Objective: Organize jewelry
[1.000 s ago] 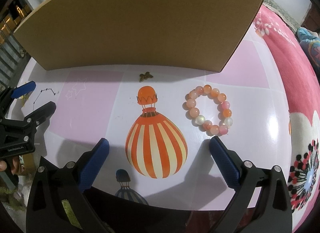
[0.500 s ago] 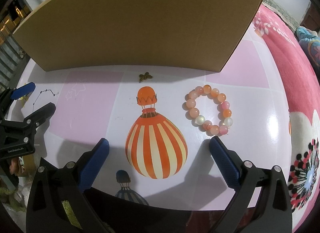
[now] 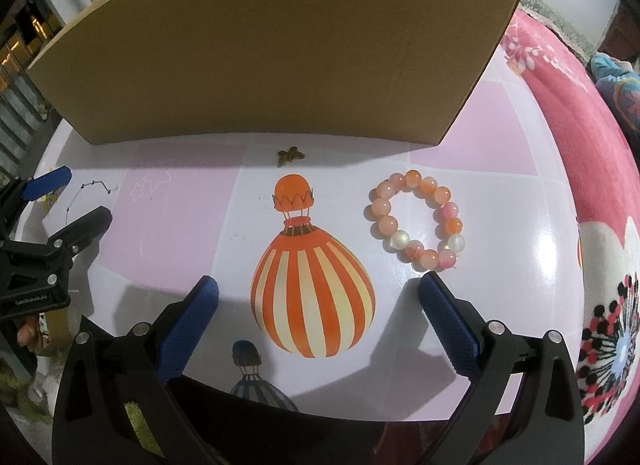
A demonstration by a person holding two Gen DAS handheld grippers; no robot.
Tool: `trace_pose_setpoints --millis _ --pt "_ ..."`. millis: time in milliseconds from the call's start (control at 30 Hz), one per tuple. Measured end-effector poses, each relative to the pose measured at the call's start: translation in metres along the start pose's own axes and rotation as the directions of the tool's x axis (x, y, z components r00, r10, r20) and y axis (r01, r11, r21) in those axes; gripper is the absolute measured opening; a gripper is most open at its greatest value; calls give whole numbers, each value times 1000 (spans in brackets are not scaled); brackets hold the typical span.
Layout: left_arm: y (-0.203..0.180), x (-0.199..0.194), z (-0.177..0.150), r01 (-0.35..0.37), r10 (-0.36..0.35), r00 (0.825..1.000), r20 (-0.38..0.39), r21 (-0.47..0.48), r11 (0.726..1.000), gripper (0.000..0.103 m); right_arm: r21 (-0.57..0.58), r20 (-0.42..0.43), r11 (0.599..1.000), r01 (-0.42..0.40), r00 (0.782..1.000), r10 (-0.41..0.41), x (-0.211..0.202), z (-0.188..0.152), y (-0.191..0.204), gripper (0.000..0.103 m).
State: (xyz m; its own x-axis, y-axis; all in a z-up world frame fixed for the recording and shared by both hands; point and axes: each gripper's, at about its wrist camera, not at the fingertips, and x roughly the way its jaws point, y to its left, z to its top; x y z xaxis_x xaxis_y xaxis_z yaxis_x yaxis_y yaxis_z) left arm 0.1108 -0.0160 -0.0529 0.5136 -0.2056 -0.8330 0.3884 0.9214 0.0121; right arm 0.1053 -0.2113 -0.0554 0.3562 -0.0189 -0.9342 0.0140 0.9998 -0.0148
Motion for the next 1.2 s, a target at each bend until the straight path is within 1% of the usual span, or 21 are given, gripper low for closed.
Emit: trace_pose_setpoints --millis 200,300,367,433,533,600,633,700,733,767,800,833,867,900,933,1000,1033,1100,1167,1200 --pt "2 -1 0 4 -4 1000 3 4 1000 96 -17 32 999 -33 999 34 -5 -9 -3 97" --pt "2 -3 -1 1 -1 1000 10 13 1000 96 28 67 995 -100 993 98 -14 -17 -13 97" --pt "0 -9 -2 8 -9 999 39 17 1000 95 44 90 992 -115 990 110 -20 -21 -18 97" --pt "-5 -19 -1 46 -48 995 92 30 999 94 48 125 993 -112 987 105 -29 -24 -22 97" --pt "-19 -34 3 102 -115 978 172 79 992 93 60 187 992 -108 978 95 -43 -29 -29 97" --pt "-34 -41 9 145 -170 964 206 130 981 86 78 213 989 -124 971 105 -49 -31 -34 95" --pt "-41 -42 11 161 -192 958 212 155 975 79 90 230 987 -134 967 110 -51 -34 -38 91" --pt "-58 -39 17 181 -223 953 204 207 961 72 105 251 984 -141 962 111 -55 -36 -45 89" --pt "-65 -38 19 190 -238 950 200 234 954 65 115 260 983 -143 960 109 -54 -36 -48 86" --pt "-71 -35 21 194 -248 949 197 255 947 61 121 262 983 -141 959 105 -54 -37 -50 83" --pt "-78 -31 23 203 -261 946 191 276 939 58 131 263 982 -138 960 100 -53 -37 -52 83" --pt "-83 -28 25 213 -274 944 186 292 932 52 139 262 980 -141 960 101 -53 -35 -53 81" --pt "-87 -25 27 222 -284 942 179 302 927 48 148 261 978 -145 960 102 -51 -35 -57 79" --pt "-93 -21 30 231 -292 941 170 309 923 45 153 260 977 -147 960 104 -50 -32 -60 79" --pt "-94 -17 35 237 -298 940 165 311 920 40 158 257 976 -152 960 108 -48 -32 -63 78" --pt "-99 -10 42 256 -314 937 153 310 916 36 162 255 975 -154 961 109 -45 -30 -67 78" --pt "-102 -7 45 264 -320 936 144 311 913 31 163 254 974 -157 961 112 -43 -29 -68 77" --pt "-107 -1 47 266 -320 939 128 318 910 29 164 251 973 -162 961 118 -41 -28 -69 77" --pt "-114 7 51 266 -318 942 112 333 905 22 164 248 971 -172 960 128 -37 -25 -71 77" --pt "-116 10 52 263 -315 943 105 341 903 22 164 247 971 -173 960 129 -35 -24 -72 77"
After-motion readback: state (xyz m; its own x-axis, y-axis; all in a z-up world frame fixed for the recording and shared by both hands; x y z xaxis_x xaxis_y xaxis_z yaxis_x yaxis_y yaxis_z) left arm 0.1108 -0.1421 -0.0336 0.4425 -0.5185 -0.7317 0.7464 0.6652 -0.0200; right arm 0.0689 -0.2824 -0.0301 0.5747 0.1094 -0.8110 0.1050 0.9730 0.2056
